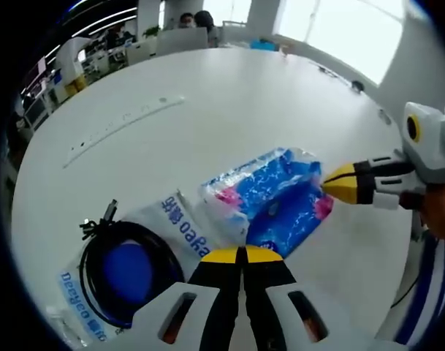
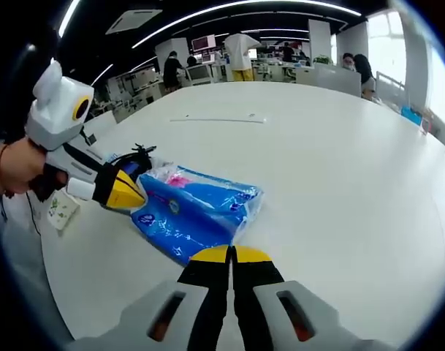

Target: Arrange the tabletop items into an orderly group along one side of the table until the central work area is clear of visible clutter.

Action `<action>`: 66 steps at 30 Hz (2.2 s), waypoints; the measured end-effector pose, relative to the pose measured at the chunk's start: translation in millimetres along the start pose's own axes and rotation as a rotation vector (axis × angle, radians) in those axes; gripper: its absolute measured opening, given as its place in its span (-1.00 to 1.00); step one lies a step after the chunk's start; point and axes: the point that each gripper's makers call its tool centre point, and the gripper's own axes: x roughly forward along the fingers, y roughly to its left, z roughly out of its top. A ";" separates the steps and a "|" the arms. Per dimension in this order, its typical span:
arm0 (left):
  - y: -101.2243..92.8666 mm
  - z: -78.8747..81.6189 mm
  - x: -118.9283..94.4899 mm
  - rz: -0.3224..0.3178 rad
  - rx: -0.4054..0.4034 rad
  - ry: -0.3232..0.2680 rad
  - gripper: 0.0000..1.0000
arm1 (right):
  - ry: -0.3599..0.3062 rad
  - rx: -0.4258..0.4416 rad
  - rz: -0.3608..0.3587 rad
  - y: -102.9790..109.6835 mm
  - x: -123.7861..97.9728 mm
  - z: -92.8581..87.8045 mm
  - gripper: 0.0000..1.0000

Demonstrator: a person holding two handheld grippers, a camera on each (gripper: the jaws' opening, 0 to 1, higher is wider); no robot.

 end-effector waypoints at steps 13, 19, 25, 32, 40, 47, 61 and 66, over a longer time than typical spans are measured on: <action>-0.5 -2.3 3.2 0.006 -0.002 0.006 -1.00 | 0.006 0.007 0.000 -2.6 2.4 -2.9 -1.00; -0.5 -3.0 2.3 0.011 0.011 0.001 -1.00 | 0.004 0.010 0.000 -1.4 2.4 -2.7 -1.00; -0.6 -2.5 1.3 0.016 0.020 -0.010 -1.00 | 0.004 0.012 0.000 -1.8 2.5 -3.2 -1.00; -0.1 -2.3 -0.9 0.019 0.028 -0.018 -1.00 | 0.004 0.011 0.002 0.1 2.5 -3.5 -1.00; 0.8 -2.0 -2.1 0.022 0.032 -0.019 -1.00 | 0.004 0.017 0.007 1.9 3.3 -4.1 -1.00; 0.0 -1.6 -3.1 0.020 0.044 -0.024 -0.99 | 0.006 0.018 0.007 2.7 3.9 -4.4 -1.00; -0.7 -1.2 -4.4 0.022 0.057 -0.032 -0.91 | -0.004 0.025 0.015 4.2 4.9 -3.7 -1.00; 1.1 -0.5 -5.1 0.027 0.060 -0.037 -0.83 | -0.011 0.020 0.024 5.7 5.3 -2.7 -1.00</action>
